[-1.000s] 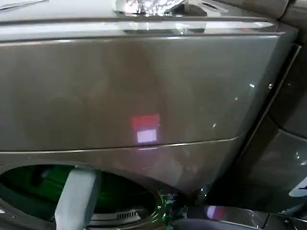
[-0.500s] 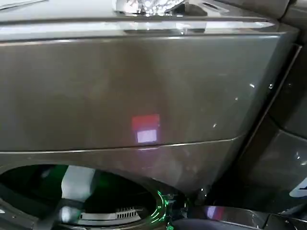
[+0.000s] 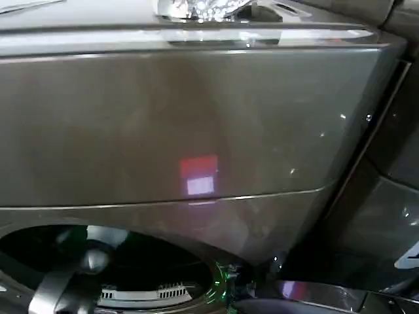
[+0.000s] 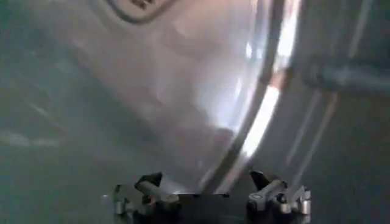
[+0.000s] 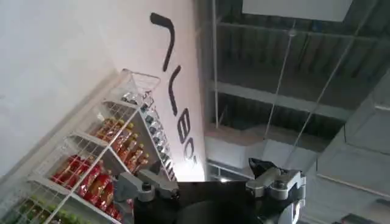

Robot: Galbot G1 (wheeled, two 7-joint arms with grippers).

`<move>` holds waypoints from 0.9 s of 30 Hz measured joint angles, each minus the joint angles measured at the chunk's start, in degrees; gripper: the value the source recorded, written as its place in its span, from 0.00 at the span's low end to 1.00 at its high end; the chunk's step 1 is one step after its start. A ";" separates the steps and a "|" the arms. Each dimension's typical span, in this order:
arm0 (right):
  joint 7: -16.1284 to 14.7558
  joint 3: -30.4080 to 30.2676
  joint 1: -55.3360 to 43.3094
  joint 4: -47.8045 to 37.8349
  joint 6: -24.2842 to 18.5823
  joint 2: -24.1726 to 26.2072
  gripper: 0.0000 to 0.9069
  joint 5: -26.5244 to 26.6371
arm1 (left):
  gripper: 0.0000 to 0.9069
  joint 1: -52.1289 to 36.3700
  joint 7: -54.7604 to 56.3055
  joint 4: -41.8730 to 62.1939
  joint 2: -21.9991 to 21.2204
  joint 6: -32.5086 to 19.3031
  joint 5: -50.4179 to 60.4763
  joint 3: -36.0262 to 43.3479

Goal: Grasp the clothes from the dryer.

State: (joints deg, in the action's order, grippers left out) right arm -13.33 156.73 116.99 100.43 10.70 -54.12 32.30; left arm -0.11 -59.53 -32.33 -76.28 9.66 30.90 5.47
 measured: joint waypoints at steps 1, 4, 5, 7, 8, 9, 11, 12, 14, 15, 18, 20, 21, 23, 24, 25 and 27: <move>0.00 -0.04 -0.02 0.05 0.02 0.00 1.00 0.00 | 1.00 -0.49 -0.90 0.59 -0.06 -0.48 0.94 0.41; -0.01 0.00 0.02 0.05 0.03 0.00 1.00 0.00 | 1.00 -1.61 -3.14 2.01 -0.38 -1.24 3.09 1.52; -0.01 0.03 0.04 -0.01 0.03 0.00 1.00 -0.01 | 1.00 -2.03 -3.84 2.54 -0.48 -1.44 3.64 1.90; -0.03 0.01 0.00 -0.06 0.03 0.01 1.00 -0.04 | 1.00 -2.94 -5.10 3.37 -0.49 -1.93 4.81 2.64; -0.03 -0.05 -0.08 -0.04 0.04 0.02 1.00 -0.05 | 1.00 -3.26 -5.76 3.68 -0.50 -2.27 5.38 3.11; -0.04 -0.16 -0.18 0.06 0.05 0.03 1.00 -0.05 | 1.00 -3.52 -6.30 3.92 -0.51 -2.51 5.76 3.50; -0.05 -0.36 -0.36 0.24 0.09 0.03 1.00 -0.06 | 1.00 -4.26 -7.44 4.57 -0.56 -3.11 6.26 4.29; -0.05 -0.42 -0.41 0.30 0.10 0.05 1.00 -0.06 | 1.00 -4.57 -7.97 4.93 -0.57 -3.46 6.54 4.70; -0.05 -0.44 -0.41 0.28 0.11 0.11 1.00 -0.08 | 1.00 -5.06 -8.90 5.55 -0.57 -4.17 7.27 5.51; -0.06 -0.44 -0.42 0.25 0.11 0.12 1.00 -0.09 | 1.00 -5.30 -9.32 5.82 -0.58 -4.48 7.59 5.86; -0.10 -0.47 -0.47 0.22 0.11 0.06 1.00 -0.14 | 1.00 -6.29 -10.55 6.74 -0.58 -5.38 8.19 7.06; -0.11 -0.47 -0.48 0.22 0.11 0.04 1.00 -0.15 | 1.00 -6.54 -11.34 7.10 -0.52 -6.00 8.42 7.88; -0.11 -0.47 -0.48 0.23 0.11 0.03 1.00 -0.15 | 1.00 -6.58 -11.70 7.22 -0.52 -6.29 8.44 8.23; -0.12 -0.48 -0.47 0.30 0.12 0.03 1.00 -0.15 | 1.00 -6.62 -12.39 7.37 -0.45 -6.68 8.43 8.87; -0.11 -0.48 -0.46 0.33 0.13 0.05 1.00 -0.15 | 1.00 -6.62 -12.69 7.40 -0.40 -6.78 8.39 9.17; -0.12 -0.48 -0.46 0.37 0.15 0.05 1.00 -0.15 | 1.00 -6.62 -13.05 7.41 -0.31 -6.90 8.31 9.52; -0.12 -0.54 -0.46 0.42 0.18 0.04 1.00 -0.15 | 1.00 -6.62 -13.69 7.52 -0.11 -7.08 8.21 10.10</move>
State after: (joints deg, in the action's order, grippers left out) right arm -13.45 156.19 116.54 100.86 10.88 -54.08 32.15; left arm -6.73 -73.23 -24.82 -76.40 2.58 39.10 15.57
